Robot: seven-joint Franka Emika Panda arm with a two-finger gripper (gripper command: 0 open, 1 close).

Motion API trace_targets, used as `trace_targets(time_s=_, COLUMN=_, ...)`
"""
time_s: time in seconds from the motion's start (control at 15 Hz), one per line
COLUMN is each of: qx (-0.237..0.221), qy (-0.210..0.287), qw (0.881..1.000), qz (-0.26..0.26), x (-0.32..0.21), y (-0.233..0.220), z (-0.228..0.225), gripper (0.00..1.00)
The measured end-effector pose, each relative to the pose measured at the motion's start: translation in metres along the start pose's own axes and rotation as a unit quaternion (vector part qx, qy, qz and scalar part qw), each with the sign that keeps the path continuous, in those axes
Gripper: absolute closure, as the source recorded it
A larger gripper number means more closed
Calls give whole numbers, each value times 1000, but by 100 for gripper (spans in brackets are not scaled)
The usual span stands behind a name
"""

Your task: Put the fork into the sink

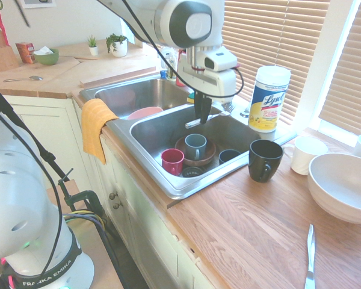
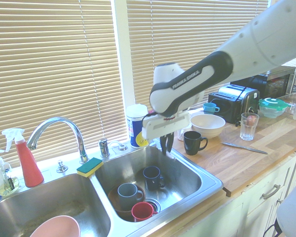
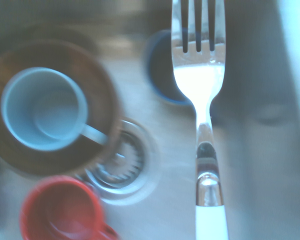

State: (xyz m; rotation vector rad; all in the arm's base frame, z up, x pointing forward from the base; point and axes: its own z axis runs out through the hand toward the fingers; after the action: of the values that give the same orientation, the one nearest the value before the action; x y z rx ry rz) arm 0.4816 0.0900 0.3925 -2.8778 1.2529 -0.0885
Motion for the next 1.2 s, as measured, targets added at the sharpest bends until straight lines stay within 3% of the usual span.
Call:
trace_targets(time_s=0.33, qx=2, qy=-6, qw=1000, qz=-3, x=-28, y=-38, z=84, gripper=100)
trace_targets(time_s=1.07, qx=-13, qy=-20, qw=1000, qz=-15, x=-20, y=-39, z=205, gripper=100)
trace_targets(time_s=1.13, qx=-13, qy=-24, qw=999, qz=-16, x=-20, y=-39, z=211, gripper=0)
trace_targets(time_s=1.2, qx=-12, qy=-32, qw=999, qz=-19, x=-19, y=-40, z=216, gripper=0)
